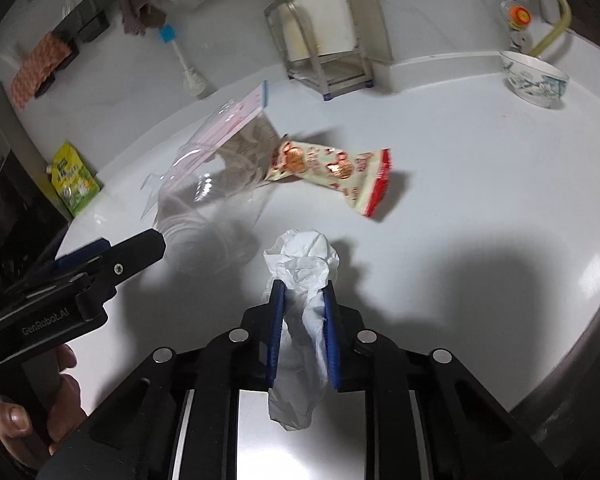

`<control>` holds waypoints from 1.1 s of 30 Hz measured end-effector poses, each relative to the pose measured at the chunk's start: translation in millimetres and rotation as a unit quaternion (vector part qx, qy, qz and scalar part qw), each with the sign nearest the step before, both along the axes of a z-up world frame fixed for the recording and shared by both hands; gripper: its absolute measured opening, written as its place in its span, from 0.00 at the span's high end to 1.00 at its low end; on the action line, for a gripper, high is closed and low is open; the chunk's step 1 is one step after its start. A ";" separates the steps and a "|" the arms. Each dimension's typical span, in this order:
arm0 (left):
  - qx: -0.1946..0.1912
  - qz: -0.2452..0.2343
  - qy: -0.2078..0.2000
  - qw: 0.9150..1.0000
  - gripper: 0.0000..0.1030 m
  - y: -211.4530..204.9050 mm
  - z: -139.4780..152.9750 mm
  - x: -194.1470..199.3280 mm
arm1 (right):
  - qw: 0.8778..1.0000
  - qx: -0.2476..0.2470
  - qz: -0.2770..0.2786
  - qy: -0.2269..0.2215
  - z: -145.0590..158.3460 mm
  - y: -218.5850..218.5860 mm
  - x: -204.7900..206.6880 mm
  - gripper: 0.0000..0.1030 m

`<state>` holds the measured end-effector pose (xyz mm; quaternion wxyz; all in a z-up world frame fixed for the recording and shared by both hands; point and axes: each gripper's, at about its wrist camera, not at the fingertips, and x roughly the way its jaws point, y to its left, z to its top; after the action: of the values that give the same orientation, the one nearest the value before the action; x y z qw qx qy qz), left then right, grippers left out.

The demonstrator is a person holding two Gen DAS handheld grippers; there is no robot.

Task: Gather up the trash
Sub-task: 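Grasp the white tissue with the right tool while the left tool grasps the clear plastic cup, then carry the tissue and cup over the grey bin and open both tools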

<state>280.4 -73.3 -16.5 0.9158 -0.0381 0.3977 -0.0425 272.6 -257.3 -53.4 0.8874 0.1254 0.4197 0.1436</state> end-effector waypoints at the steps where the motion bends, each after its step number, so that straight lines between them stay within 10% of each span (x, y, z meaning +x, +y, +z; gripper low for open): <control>1: 0.001 0.000 0.000 1.000 0.09 -3.8 0.3 0.9 | 1.000 0.010 -0.003 0.003 -0.5 -4.7 0.5 0.82; 12: 0.028 0.030 0.015 0.999 0.11 -29.4 -17.3 33.1 | 0.996 0.088 -0.032 0.003 0.9 -39.0 1.8 0.83; 17: 0.034 0.026 0.034 0.999 0.51 -31.6 -23.4 37.7 | 0.993 0.105 -0.045 0.003 0.7 -48.1 1.8 0.83; 33: 0.064 -0.031 -0.012 0.997 0.54 -25.1 6.0 -39.5 | 0.992 0.116 -0.038 -0.010 2.6 -46.4 -11.3 0.83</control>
<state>240.9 -98.4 -10.6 0.9194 0.0336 0.3892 -0.0460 261.3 -303.6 -50.7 0.8758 0.2422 0.3863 0.1584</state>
